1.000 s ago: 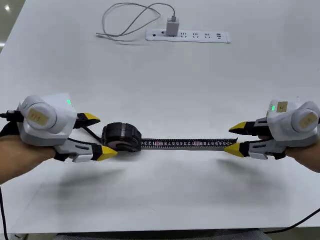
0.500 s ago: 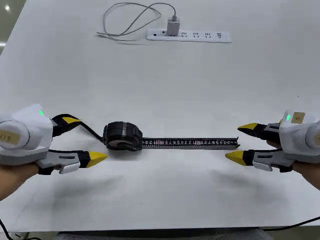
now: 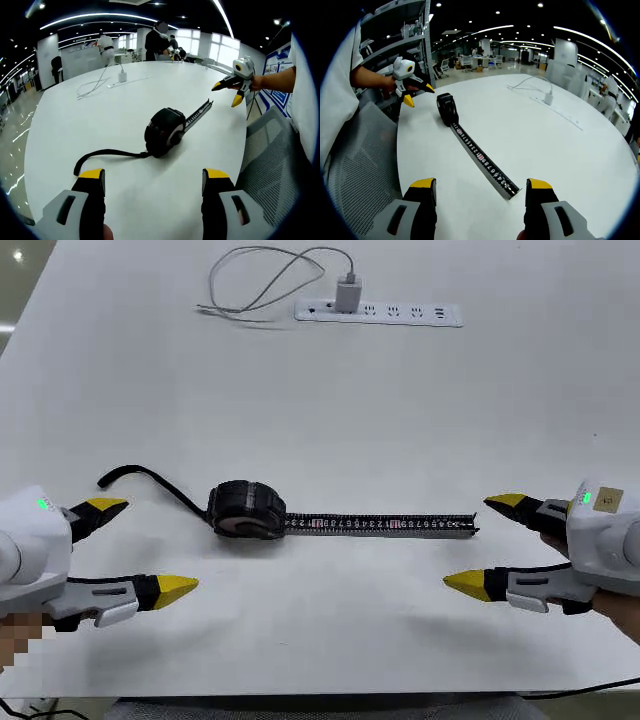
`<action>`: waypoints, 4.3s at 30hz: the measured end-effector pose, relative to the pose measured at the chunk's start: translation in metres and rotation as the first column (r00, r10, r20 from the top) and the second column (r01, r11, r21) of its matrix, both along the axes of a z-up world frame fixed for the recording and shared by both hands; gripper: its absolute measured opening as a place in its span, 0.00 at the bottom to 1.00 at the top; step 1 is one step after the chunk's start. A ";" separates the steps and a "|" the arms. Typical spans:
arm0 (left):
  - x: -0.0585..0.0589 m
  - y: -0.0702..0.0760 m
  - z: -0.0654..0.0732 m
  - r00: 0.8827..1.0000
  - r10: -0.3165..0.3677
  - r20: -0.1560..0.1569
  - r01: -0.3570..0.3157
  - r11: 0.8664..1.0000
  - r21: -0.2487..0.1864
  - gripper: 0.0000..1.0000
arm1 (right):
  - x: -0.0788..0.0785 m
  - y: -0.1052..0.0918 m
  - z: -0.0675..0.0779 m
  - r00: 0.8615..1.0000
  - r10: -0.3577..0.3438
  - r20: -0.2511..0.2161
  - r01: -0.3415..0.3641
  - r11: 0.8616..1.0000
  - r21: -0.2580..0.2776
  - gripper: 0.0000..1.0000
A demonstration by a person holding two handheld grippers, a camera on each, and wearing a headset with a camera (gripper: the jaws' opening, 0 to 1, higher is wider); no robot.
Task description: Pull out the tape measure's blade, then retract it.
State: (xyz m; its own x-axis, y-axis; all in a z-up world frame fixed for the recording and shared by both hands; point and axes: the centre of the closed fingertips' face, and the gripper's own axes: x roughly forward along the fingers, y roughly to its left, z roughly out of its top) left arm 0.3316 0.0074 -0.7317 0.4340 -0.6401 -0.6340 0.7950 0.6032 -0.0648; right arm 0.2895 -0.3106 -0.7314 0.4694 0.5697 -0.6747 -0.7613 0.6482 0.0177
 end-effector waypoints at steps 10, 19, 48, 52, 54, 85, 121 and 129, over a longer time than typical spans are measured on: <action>-0.013 0.012 0.003 1.000 0.013 -0.013 -0.013 1.000 -0.005 0.84 | -0.014 -0.005 0.003 1.000 -0.010 -0.003 0.010 1.000 -0.018 0.80; -0.022 0.019 0.005 0.999 0.043 -0.013 -0.044 0.999 -0.032 0.93 | -0.031 -0.011 0.002 0.999 -0.049 -0.010 0.049 0.999 -0.020 0.87; -0.049 0.032 0.009 0.992 0.121 -0.023 -0.122 0.991 -0.062 0.99 | -0.065 -0.027 -0.008 0.988 -0.153 -0.033 0.154 0.988 0.007 0.99; -0.049 0.031 0.009 0.992 0.126 -0.021 -0.127 0.990 -0.064 0.99 | -0.066 -0.027 -0.008 0.987 -0.156 -0.032 0.156 0.988 0.008 0.99; -0.048 0.031 0.009 0.991 0.130 -0.020 -0.131 0.989 -0.066 0.99 | -0.066 -0.027 -0.008 0.987 -0.156 -0.034 0.156 0.988 0.009 0.99; -0.044 0.003 0.006 0.982 0.181 -0.045 -0.185 0.978 -0.098 0.99 | -0.071 -0.024 -0.013 0.986 -0.162 -0.040 0.163 0.986 0.024 0.99; -0.012 -0.050 -0.003 0.960 0.271 -0.073 -0.276 0.959 -0.072 0.99 | -0.070 -0.021 -0.018 0.981 -0.183 -0.059 0.187 0.981 0.053 0.99; 0.000 -0.070 -0.003 0.961 0.265 -0.083 -0.272 0.958 -0.095 0.98 | -0.069 -0.022 -0.019 0.979 -0.191 -0.067 0.195 0.979 0.063 0.99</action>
State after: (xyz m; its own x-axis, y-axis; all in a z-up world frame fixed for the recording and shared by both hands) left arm 0.3317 -0.0628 -0.7348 0.5568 -0.5704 -0.6039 0.5963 0.7805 -0.1874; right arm 0.2202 -0.3330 -0.7507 0.5347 0.5183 -0.6675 -0.6183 0.7783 0.1091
